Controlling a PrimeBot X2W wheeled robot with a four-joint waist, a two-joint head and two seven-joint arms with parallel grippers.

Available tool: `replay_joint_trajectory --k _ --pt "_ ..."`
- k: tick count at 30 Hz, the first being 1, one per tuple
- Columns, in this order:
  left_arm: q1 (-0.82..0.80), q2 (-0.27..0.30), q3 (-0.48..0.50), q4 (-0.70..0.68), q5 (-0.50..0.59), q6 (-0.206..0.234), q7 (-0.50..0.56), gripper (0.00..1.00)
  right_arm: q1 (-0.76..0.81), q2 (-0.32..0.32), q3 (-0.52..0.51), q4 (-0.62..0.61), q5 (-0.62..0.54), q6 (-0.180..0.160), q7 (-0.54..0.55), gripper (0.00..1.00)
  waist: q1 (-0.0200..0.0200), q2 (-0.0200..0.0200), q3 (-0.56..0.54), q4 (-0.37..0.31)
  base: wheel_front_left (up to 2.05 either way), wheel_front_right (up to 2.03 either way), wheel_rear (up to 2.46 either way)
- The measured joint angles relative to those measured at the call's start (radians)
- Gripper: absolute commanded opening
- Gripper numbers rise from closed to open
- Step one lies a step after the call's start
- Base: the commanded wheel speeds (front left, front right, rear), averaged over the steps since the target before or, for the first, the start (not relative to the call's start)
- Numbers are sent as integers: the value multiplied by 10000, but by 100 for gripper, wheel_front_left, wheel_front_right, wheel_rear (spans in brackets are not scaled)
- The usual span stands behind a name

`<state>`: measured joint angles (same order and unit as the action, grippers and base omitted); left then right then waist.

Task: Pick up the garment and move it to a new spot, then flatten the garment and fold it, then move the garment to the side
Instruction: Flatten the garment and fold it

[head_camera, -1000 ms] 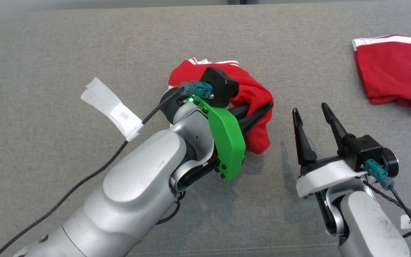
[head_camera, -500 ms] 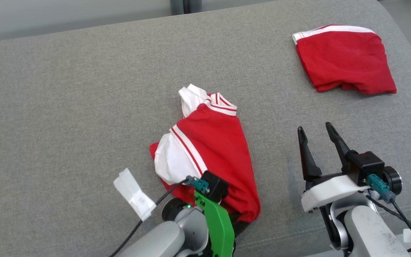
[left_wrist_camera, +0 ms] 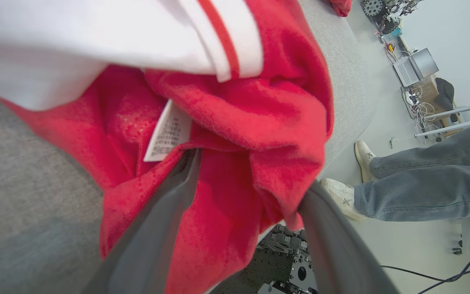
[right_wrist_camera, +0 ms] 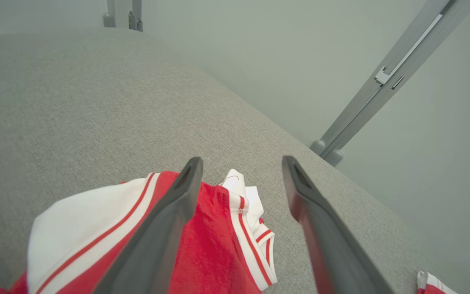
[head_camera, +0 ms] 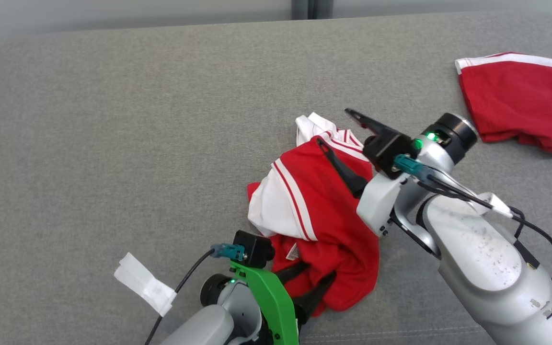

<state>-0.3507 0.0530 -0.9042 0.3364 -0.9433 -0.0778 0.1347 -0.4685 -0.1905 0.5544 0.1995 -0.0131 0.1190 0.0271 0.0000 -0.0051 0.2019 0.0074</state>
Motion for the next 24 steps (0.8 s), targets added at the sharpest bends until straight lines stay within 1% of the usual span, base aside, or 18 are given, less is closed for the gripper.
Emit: replay_joint_trajectory --k 1,2,6,9,10,13,14,17,20,24 --pt "78 -2 8 6 -15 15 -36 100 -185 4 219 230 -2 272 345 100 0 0 -21 126 0 0 0" --pt "169 -6 12 12 -61 94 -36 100 -313 12 437 447 65 387 660 100 0 0 -44 256 0 0 0" --pt "559 142 33 65 -73 307 -40 100 -633 -94 1243 1241 274 359 1814 100 0 0 -150 771 0 0 0" --pt "852 355 127 69 -153 430 -136 100 -752 -393 1753 1676 476 268 2583 100 0 0 -250 1163 0 0 0" --pt "958 395 192 69 -219 431 -169 100 -839 -552 2048 1753 671 190 2786 100 0 0 -286 1298 0 0 0" --pt "1161 562 303 59 -368 476 -222 100 -1045 -848 3066 1883 1407 127 3312 100 0 0 -397 1694 0 0 0" --pt "1161 562 303 59 -368 476 -222 100 -1045 -848 3066 1883 1407 127 3312 100 0 0 -397 1694 0 0 0" --pt "1273 587 345 6 -397 477 -257 100 -1112 -945 3653 1881 2096 127 3724 100 0 0 -511 2091 0 0 0" --pt "1279 571 334 -148 -472 477 -255 100 -1292 -1110 3728 1885 2696 127 4219 100 0 0 -614 2497 0 0 0" --pt "1279 497 267 -278 -485 468 -222 100 -1467 -1724 3751 2086 3189 127 5005 100 0 0 -711 3039 0 0 0"
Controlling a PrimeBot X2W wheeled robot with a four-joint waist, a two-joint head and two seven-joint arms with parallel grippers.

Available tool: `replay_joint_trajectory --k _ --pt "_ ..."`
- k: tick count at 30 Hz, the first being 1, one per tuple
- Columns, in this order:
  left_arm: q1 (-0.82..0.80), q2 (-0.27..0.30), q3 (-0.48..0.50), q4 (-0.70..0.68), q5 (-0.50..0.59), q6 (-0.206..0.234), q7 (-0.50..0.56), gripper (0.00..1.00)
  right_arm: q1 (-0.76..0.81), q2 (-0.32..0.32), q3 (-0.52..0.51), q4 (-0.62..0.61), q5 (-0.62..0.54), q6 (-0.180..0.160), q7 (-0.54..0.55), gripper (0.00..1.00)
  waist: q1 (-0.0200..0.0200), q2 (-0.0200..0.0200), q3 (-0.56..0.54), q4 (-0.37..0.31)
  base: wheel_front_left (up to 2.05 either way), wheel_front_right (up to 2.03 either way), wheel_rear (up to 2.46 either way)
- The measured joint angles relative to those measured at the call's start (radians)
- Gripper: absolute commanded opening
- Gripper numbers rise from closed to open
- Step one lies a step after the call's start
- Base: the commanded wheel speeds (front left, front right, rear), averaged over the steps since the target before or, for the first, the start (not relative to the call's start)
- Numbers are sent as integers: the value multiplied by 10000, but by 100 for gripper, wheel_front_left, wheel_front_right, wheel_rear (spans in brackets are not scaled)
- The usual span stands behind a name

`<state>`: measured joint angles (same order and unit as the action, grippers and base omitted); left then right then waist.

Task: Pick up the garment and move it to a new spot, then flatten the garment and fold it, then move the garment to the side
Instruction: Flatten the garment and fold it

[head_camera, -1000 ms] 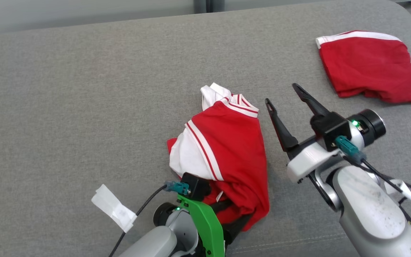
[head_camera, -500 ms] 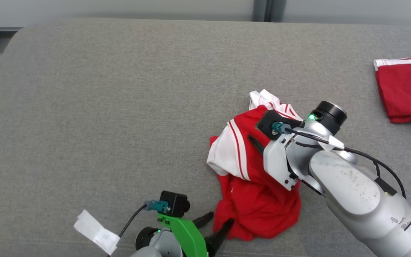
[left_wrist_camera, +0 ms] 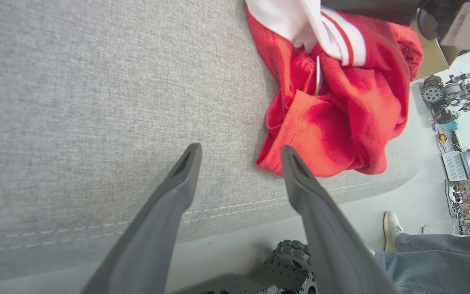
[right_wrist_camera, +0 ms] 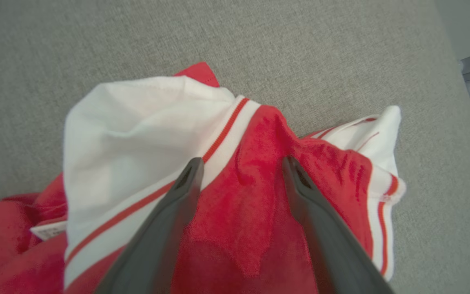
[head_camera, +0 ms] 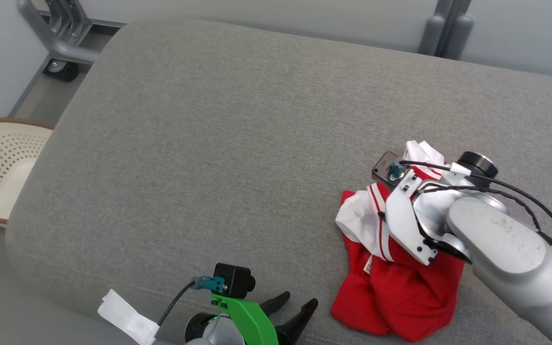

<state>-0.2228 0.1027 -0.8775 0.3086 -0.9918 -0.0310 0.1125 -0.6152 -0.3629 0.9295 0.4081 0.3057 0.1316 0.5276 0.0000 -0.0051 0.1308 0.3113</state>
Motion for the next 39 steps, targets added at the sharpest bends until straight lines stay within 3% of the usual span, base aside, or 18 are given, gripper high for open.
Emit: replay_joint_trajectory --k 5,6,7,8,9,14,24,30,37,39 --pt "2 -17 -36 -63 -100 -88 88 100 12 -644 -15 182 759 -2 1035 100 0 0 -72 679 0 0 0" --pt "3 0 13 -92 -121 -88 81 100 12 -675 10 176 867 -2 1206 45 0 0 -80 802 0 0 0" --pt "4 17 50 -121 -157 -88 59 100 12 -698 63 153 993 -2 1342 37 0 -1 -85 913 0 0 0" --pt "12 42 94 -151 -180 -88 35 100 12 -715 119 113 1112 -2 1452 37 0 0 -88 1013 0 0 0" --pt "19 63 144 -178 -192 -88 -8 100 11 -725 134 71 1233 -2 1561 0 0 0 -90 1102 0 0 0" --pt "27 184 435 -276 -345 -81 -165 100 -120 -780 90 -420 1732 -2 1774 0 0 0 -83 1216 0 0 0" --pt "28 456 825 -629 -422 27 -359 100 -1375 -1419 -1599 -1710 1900 -33 1055 0 0 0 -131 528 0 0 0" --pt "33 652 989 -911 -420 105 -531 100 -747 -1889 -2824 -2431 2508 -1070 326 0 0 0 -124 -70 0 0 0" --pt "37 800 947 -1137 -249 153 -520 100 2150 -2577 -3847 -2499 3181 -2587 -332 0 0 0 -67 -914 0 0 0" --pt "36 825 955 -1258 -207 240 -520 100 2931 -2573 -4130 -2445 3574 -2648 -610 0 0 0 -38 -1166 0 0 0"
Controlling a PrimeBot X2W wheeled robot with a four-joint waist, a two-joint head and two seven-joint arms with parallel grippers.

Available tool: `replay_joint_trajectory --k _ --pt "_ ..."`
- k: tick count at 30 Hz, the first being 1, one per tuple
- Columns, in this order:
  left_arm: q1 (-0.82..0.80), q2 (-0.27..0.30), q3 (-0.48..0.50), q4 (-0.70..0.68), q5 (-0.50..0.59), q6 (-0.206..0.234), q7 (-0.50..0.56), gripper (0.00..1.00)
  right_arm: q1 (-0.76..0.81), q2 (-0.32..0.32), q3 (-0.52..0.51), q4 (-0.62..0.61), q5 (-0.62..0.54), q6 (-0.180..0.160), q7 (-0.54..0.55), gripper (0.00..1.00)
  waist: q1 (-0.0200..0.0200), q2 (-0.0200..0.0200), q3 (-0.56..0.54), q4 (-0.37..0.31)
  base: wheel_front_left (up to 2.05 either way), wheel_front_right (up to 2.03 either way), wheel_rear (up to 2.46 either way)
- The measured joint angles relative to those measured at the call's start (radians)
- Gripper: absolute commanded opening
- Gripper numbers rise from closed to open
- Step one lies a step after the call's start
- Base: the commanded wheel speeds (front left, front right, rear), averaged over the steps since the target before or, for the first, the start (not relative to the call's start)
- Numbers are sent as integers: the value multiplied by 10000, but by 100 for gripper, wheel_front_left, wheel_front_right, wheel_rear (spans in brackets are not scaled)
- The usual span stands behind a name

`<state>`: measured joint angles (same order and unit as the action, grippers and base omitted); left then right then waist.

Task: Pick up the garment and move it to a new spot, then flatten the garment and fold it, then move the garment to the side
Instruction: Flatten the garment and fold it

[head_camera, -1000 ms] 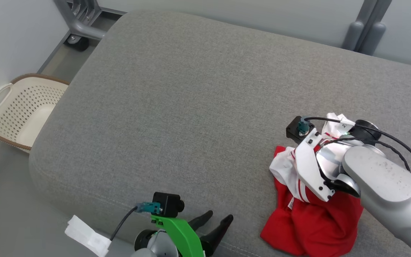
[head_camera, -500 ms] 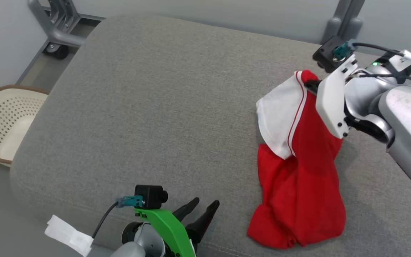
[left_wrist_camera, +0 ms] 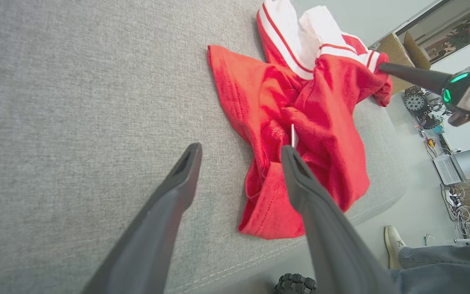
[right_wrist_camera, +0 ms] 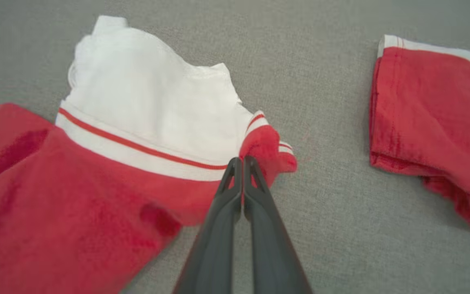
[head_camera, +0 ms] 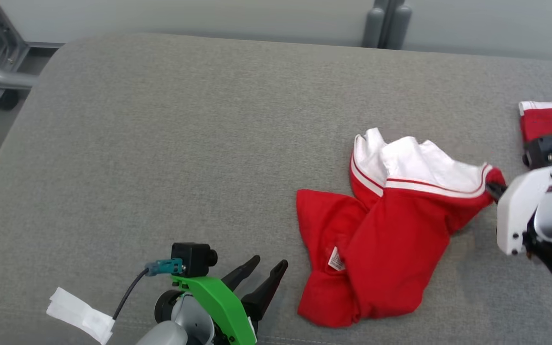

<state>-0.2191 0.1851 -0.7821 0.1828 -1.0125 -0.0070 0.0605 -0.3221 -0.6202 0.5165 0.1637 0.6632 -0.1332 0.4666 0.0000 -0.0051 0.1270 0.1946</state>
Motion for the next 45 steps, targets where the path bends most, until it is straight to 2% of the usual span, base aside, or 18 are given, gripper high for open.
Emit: replay_joint_trajectory --k 4,10,16,17,18,19,20,25,30,35,45 --pt "-1 113 8 -178 96 90 0 100 1111 61 -255 201 117 10 -550 0 0 0 90 -519 0 0 0" --pt "-8 234 36 -366 232 221 0 100 1930 155 -968 569 238 10 -1473 0 0 0 279 -1266 0 0 0" --pt "-23 234 23 -516 293 263 61 100 3197 207 -1501 1281 347 10 -2247 0 0 0 526 -1736 0 0 0" --pt "-25 234 23 -554 313 265 61 100 3277 242 -1549 1337 347 10 -2364 16 0 0 571 -1779 0 0 0" --pt "-25 234 27 -583 313 284 61 100 3312 282 -1557 1356 341 10 -2472 38 0 0 612 -1818 0 0 0" --pt "-31 234 17 -587 313 305 82 100 3317 322 -1570 1377 322 10 -2594 80 0 0 648 -1854 0 0 0" --pt "-33 234 8 -593 313 305 104 100 3319 364 -1620 1386 316 10 -2727 100 0 0 681 -1878 0 0 0" --pt "-41 236 -2 -635 313 324 178 100 3317 522 -1845 1210 192 8 -3252 100 0 0 748 -1908 0 0 0" --pt "-56 240 19 -771 313 343 188 100 3228 443 -2148 468 73 8 -3699 100 0 0 825 -1878 0 0 0" --pt "-100 268 36 -961 316 420 267 100 2507 132 -2261 107 -228 8 -3779 100 0 0 979 -1860 0 0 0" --pt "-487 265 -167 -1597 364 412 529 100 1838 -50 -2232 414 -499 8 -3496 100 0 0 1352 -1587 0 0 0"
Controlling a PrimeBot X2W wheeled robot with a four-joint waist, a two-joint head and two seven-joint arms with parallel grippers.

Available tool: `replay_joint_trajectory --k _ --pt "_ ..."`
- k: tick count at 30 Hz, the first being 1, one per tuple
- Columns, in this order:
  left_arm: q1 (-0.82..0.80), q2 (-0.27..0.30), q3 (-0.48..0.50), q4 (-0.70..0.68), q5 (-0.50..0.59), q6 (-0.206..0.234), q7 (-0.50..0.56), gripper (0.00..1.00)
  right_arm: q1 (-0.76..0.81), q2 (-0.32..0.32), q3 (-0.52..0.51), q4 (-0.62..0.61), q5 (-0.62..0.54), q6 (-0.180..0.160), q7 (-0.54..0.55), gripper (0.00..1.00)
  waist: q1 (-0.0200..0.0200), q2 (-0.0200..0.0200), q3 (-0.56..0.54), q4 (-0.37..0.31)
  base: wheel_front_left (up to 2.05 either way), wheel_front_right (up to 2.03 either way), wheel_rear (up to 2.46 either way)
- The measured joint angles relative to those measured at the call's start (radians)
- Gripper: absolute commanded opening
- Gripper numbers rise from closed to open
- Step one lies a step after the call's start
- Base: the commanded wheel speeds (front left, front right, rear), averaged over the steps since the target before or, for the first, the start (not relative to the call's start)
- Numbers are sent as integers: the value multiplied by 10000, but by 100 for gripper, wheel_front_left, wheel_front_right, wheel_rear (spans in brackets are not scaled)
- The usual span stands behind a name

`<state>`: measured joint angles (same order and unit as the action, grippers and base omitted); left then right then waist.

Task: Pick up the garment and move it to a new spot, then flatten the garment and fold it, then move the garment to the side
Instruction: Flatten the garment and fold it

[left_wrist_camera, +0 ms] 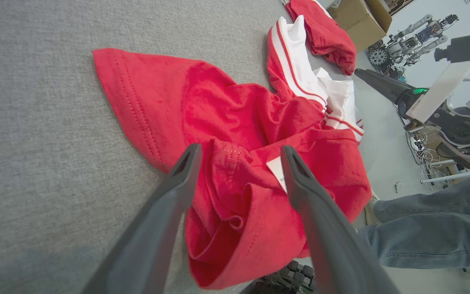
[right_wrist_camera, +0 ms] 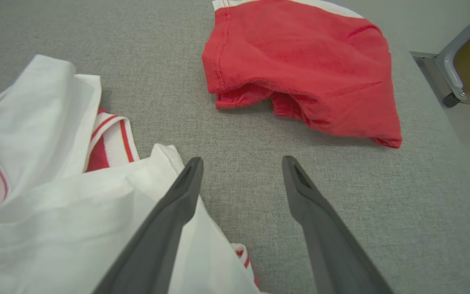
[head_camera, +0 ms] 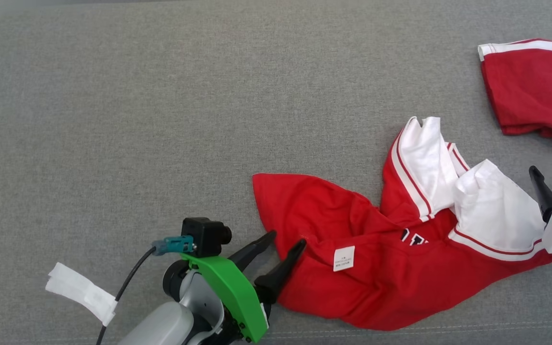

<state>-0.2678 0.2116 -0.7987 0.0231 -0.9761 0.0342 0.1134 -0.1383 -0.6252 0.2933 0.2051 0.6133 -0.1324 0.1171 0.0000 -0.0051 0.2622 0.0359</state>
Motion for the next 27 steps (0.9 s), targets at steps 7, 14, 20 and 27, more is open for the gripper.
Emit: replay_joint_trajectory --k 7,14,20,27 --pt "-225 4 13 -297 27 -6 67 100 -496 347 209 224 -29 0 249 100 0 0 330 319 0 0 0" --pt "-233 138 198 -305 25 -2 86 100 -666 631 500 481 -92 0 431 100 0 0 498 514 0 0 0" --pt "-233 211 213 -313 25 8 88 100 -811 621 514 704 -148 0 468 96 0 0 504 507 0 0 0" --pt "-233 205 196 -407 10 12 180 100 -848 740 606 903 -146 2 581 48 0 0 564 502 0 0 0"
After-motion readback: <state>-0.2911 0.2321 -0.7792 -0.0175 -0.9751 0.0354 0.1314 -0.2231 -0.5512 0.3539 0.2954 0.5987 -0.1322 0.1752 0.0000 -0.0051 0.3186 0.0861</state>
